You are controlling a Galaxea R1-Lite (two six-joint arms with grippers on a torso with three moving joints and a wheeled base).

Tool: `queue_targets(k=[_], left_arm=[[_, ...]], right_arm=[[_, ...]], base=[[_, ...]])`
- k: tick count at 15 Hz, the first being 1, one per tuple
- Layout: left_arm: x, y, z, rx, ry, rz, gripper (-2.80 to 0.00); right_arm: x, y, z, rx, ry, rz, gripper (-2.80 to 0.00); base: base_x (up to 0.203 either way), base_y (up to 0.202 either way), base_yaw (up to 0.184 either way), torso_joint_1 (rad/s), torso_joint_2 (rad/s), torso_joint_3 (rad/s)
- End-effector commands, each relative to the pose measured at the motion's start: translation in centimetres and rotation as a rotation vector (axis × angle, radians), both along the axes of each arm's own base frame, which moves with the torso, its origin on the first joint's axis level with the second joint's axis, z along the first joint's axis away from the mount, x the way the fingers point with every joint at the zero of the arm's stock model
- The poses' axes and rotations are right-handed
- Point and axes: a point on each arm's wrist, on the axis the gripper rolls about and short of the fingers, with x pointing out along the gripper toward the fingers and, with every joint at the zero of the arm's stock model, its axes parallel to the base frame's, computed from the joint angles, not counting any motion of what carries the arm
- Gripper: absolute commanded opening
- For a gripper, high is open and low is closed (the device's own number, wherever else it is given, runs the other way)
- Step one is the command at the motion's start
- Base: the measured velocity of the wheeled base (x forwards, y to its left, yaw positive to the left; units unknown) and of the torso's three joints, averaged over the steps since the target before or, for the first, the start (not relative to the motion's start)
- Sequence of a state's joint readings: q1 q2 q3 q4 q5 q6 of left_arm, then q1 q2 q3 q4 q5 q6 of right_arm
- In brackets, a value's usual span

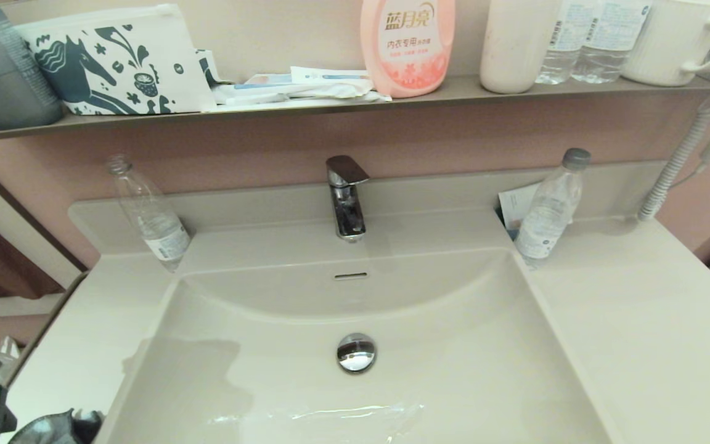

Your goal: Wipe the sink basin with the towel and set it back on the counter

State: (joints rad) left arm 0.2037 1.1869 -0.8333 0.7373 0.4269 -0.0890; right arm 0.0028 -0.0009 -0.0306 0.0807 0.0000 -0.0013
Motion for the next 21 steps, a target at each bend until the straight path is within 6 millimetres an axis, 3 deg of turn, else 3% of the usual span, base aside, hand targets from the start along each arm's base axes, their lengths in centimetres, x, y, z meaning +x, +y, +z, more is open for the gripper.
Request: queue_targets(k=[1, 3, 4, 8, 11, 14, 17, 19, 21], left_arm=[[1.9, -0.1, 0.4, -0.009, -0.027, -0.036, 0.00], [4.3, -0.6, 0.6, -0.004, -0.082, -0.092, 0.00], [5.3, -1.1, 0.6, -0.002, -0.112, -0.127, -2.80], [7.9, -3.9, 1.0, -0.061, -0.254, -0.208, -2.80], [6.9, -5.5, 1.8, -0.169, -0.311, -0.297, -2.80], [4.7, -7.4, 2.5, -0.318, -0.366, -0.349, -2.80], [0.6, -8.8, 4.3, -0.456, -0.451, -0.450, -2.80], [-1.9, -8.2, 5.2, -0.466, -0.527, -0.389, -2.80], [-2.8, -6.5, 5.5, -0.378, -0.618, -0.229, -2.80]], right_arm=[[0.0, 0.0, 0.0, 0.000, 0.001, 0.000, -2.80], [0.0, 0.0, 0.0, 0.000, 0.001, 0.000, -2.80], [0.0, 0.0, 0.0, 0.000, 0.001, 0.000, -2.80], [0.0, 0.0, 0.0, 0.000, 0.001, -0.001, -2.80], [0.0, 0.0, 0.0, 0.000, 0.001, 0.000, -2.80], [0.0, 0.0, 0.0, 0.000, 0.002, 0.000, -2.80], [0.0, 0.0, 0.0, 0.000, 0.001, 0.000, -2.80], [0.0, 0.0, 0.0, 0.000, 0.002, -0.001, -2.80], [0.0, 0.0, 0.0, 0.000, 0.001, 0.000, -2.80]], base=[[0.000, 0.000, 0.000, 0.000, 0.00, 0.000], [0.000, 0.000, 0.000, 0.000, 0.00, 0.000], [0.000, 0.000, 0.000, 0.000, 0.00, 0.000], [0.000, 0.000, 0.000, 0.000, 0.00, 0.000], [0.000, 0.000, 0.000, 0.000, 0.00, 0.000], [0.000, 0.000, 0.000, 0.000, 0.00, 0.000], [0.000, 0.000, 0.000, 0.000, 0.00, 0.000], [0.000, 0.000, 0.000, 0.000, 0.00, 0.000], [0.000, 0.000, 0.000, 0.000, 0.00, 0.000]])
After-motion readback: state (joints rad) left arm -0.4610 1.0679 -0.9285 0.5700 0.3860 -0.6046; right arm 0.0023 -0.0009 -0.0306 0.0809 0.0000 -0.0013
